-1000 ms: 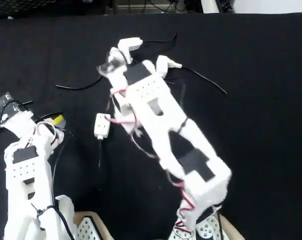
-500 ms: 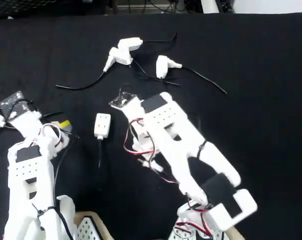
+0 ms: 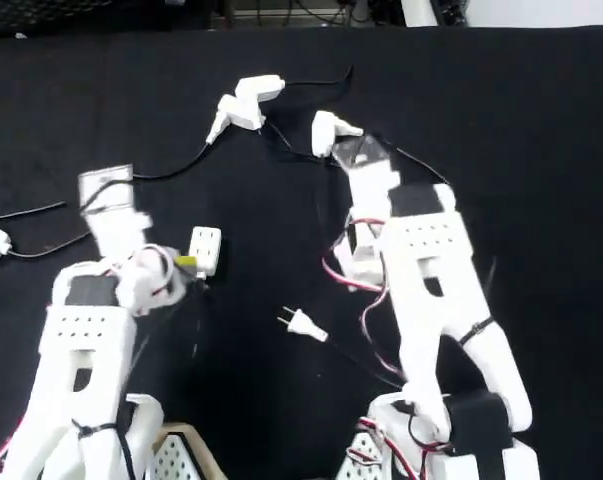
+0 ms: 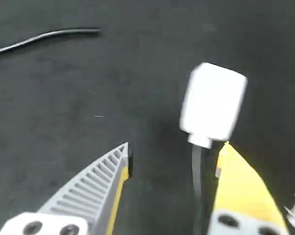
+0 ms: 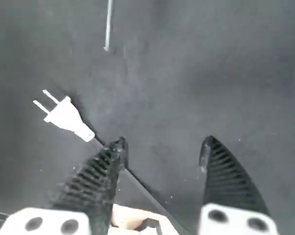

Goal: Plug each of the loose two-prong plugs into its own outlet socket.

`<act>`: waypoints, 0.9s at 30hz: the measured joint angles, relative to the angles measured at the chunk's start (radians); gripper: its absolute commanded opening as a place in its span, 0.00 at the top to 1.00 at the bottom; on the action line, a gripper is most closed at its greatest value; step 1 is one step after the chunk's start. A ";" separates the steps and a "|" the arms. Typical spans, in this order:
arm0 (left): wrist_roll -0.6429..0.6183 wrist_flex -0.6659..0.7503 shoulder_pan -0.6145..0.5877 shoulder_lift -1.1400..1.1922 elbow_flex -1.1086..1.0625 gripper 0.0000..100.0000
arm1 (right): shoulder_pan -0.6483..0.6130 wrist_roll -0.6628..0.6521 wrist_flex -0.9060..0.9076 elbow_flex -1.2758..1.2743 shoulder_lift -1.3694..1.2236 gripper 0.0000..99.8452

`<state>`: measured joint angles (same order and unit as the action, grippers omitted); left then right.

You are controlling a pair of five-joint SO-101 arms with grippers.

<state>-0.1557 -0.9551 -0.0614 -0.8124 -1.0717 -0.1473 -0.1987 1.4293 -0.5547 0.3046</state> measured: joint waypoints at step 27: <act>0.644 -0.114 0.735 0.370 0.261 0.71 | 0.330 0.276 -0.575 -0.327 0.003 0.77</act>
<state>0.4887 -1.0687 0.6736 -0.4427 -0.8109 0.1826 0.0775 0.8539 -0.8815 0.3076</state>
